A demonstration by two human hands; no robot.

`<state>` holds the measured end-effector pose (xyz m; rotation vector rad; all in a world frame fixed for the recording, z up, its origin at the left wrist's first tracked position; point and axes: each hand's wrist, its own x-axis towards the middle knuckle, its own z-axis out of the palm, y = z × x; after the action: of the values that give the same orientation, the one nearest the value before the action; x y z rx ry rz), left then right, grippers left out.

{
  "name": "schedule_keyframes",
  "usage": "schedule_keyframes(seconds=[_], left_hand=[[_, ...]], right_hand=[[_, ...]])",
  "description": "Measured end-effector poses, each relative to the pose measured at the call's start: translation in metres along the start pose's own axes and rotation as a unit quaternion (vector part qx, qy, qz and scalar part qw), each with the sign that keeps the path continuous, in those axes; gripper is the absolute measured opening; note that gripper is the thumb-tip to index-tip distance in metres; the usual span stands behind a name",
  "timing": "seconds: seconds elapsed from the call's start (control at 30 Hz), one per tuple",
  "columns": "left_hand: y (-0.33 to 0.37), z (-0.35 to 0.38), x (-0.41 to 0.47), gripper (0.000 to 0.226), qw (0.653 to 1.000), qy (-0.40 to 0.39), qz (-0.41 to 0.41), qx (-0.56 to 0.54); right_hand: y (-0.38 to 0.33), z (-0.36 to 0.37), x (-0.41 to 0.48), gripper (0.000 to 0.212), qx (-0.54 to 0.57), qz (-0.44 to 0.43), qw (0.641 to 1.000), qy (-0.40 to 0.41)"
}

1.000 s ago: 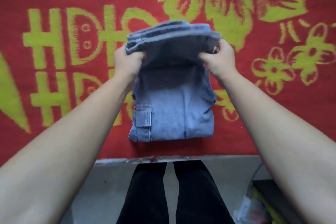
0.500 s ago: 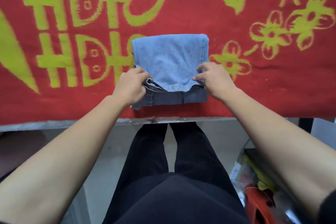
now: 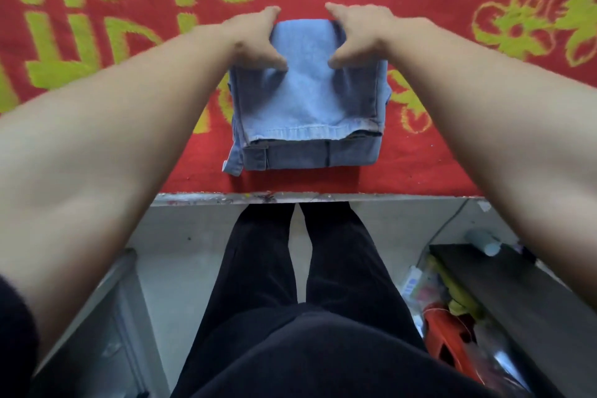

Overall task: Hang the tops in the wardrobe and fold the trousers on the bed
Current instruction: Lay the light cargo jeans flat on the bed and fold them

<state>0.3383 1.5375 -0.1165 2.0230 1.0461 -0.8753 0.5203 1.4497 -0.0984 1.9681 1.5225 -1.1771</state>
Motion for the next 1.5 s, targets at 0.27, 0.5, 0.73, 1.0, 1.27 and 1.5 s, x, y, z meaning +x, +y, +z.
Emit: schedule_keyframes(seconds=[0.27, 0.5, 0.73, 1.0, 1.27, 1.5], left_hand=[[0.012, 0.013, -0.031, 0.111, 0.998, 0.006, -0.018, 0.067], [0.028, 0.040, -0.073, 0.036, 0.980, 0.073, 0.000, 0.183], [0.032, 0.065, -0.129, 0.022, 0.981, 0.144, -0.033, 0.125], [0.018, 0.023, -0.246, 0.023, 0.954, 0.267, -0.061, 0.124], [0.016, -0.087, -0.387, 0.018, 0.863, 0.470, -0.157, 0.095], [0.020, -0.059, -0.504, 0.037, 0.784, 0.562, -0.240, 0.105]], right_hand=[[-0.012, -0.001, -0.019, 0.125, -0.072, -0.011, 0.995, -0.060], [-0.017, 0.042, -0.065, 0.071, -0.137, -0.025, 0.990, 0.000], [-0.037, 0.049, -0.118, 0.054, -0.097, -0.010, 0.991, 0.093], [-0.099, -0.006, -0.225, 0.032, -0.171, -0.039, 0.958, 0.228], [-0.183, -0.139, -0.325, 0.047, -0.227, -0.128, 0.870, 0.419], [-0.229, -0.142, -0.394, 0.056, -0.306, -0.254, 0.780, 0.484]])
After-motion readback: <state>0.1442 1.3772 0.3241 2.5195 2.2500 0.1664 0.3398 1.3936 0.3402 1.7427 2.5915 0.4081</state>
